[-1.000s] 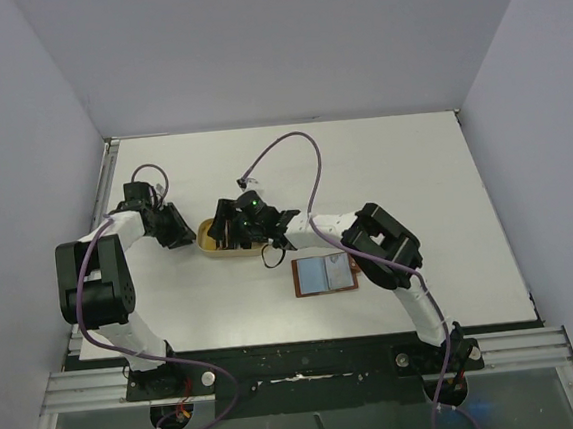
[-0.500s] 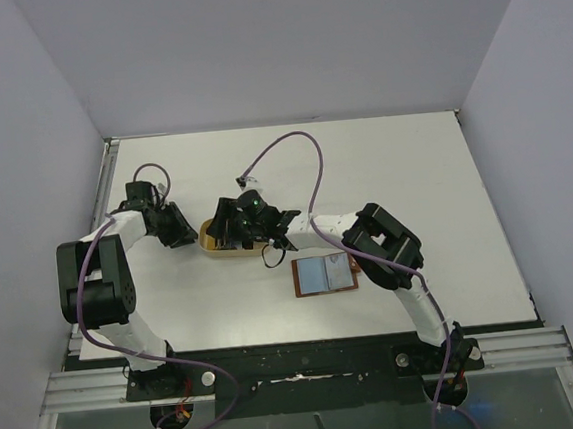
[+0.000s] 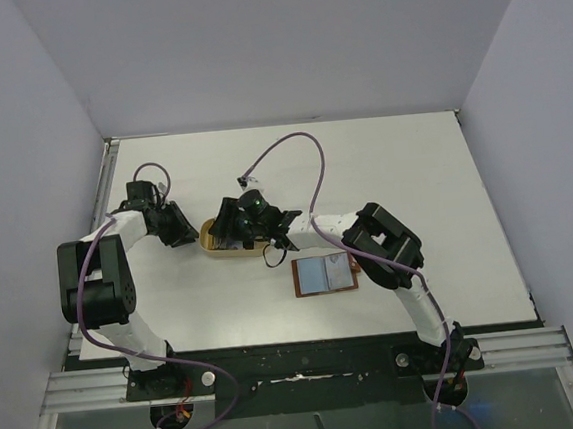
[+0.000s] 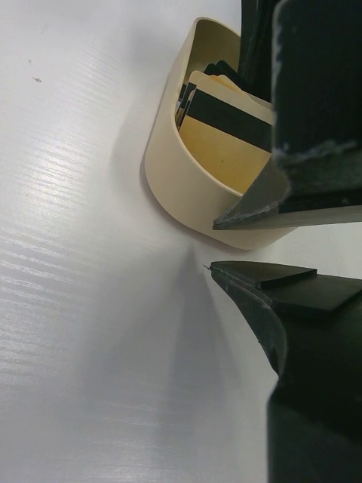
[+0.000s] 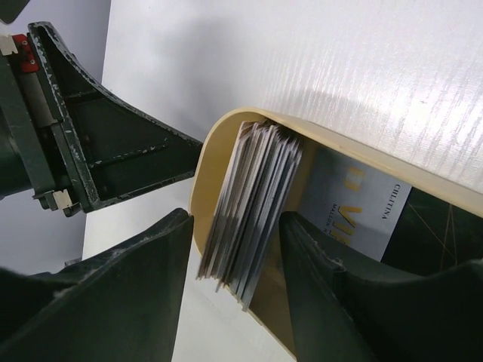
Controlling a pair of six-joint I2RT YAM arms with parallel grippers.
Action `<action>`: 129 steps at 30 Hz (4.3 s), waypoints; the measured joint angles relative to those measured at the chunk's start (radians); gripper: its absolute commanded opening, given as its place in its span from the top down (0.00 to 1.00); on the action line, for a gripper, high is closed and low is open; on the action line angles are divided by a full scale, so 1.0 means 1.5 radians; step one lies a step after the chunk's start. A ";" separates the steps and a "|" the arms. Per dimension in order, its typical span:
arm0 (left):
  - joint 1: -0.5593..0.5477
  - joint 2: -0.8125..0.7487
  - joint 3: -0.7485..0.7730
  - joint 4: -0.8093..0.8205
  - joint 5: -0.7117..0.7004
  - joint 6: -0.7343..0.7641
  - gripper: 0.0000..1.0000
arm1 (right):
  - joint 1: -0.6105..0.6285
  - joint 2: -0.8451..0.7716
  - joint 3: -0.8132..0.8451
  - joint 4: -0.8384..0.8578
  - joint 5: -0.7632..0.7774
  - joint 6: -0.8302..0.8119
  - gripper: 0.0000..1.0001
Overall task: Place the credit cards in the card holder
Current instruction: Adjust the credit card in the storage box, then pick up the credit card from the storage box.
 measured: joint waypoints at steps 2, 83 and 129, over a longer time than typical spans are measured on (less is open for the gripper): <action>0.000 0.000 0.000 0.000 0.000 0.000 0.78 | 0.000 0.000 -0.001 0.006 -0.003 0.001 0.53; -0.012 -0.088 0.004 -0.031 0.080 0.055 0.74 | 0.001 0.058 0.106 -0.068 0.003 -0.017 0.68; -0.023 -0.062 0.016 -0.042 0.040 0.071 0.83 | 0.001 0.058 0.106 -0.068 0.005 -0.016 0.67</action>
